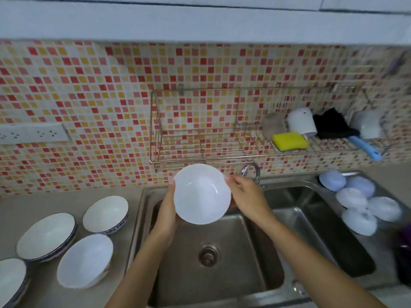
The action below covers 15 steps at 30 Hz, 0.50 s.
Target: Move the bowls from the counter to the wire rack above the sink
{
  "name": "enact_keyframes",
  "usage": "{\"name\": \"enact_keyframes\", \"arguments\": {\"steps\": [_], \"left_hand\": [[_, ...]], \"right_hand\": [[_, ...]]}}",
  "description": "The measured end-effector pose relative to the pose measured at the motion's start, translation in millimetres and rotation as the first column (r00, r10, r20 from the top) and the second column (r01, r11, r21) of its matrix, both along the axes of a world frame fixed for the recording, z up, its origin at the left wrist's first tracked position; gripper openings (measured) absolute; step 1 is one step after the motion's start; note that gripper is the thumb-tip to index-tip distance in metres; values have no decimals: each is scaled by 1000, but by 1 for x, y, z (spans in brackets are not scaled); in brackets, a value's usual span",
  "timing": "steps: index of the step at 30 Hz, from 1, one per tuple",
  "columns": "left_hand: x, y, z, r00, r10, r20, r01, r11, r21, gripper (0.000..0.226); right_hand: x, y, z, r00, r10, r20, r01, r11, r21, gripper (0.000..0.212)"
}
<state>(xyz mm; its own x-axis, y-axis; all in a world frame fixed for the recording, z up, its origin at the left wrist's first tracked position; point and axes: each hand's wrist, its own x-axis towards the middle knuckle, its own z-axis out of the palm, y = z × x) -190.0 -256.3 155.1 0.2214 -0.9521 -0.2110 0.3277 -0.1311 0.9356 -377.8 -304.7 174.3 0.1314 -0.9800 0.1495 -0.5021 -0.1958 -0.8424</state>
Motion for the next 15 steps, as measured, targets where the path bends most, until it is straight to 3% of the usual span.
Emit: {"name": "enact_keyframes", "arguments": {"steps": [3,6,9,12,15], "left_hand": [[-12,-13,34,996,12,84,-1,991,-137,38],[-24,-37,69,986,108,126,-78,973,-219,41],[-36,-65,91,927,237,291,-144,941,-307,38],[-46,-90,103,797,278,536,-45,913,-406,39],[-54,-119,100,637,246,731,105,911,-398,50]], "right_hand": [[-22,-30,14,996,-90,27,94,956,-279,47],[-40,-63,22,972,-109,-206,20,920,-393,45],[-52,-94,16,864,-110,-492,-79,934,-348,52],[-60,-113,4,777,-109,-620,-100,951,-293,61],[-60,-118,-7,726,-142,-673,-96,948,-304,64]]}}
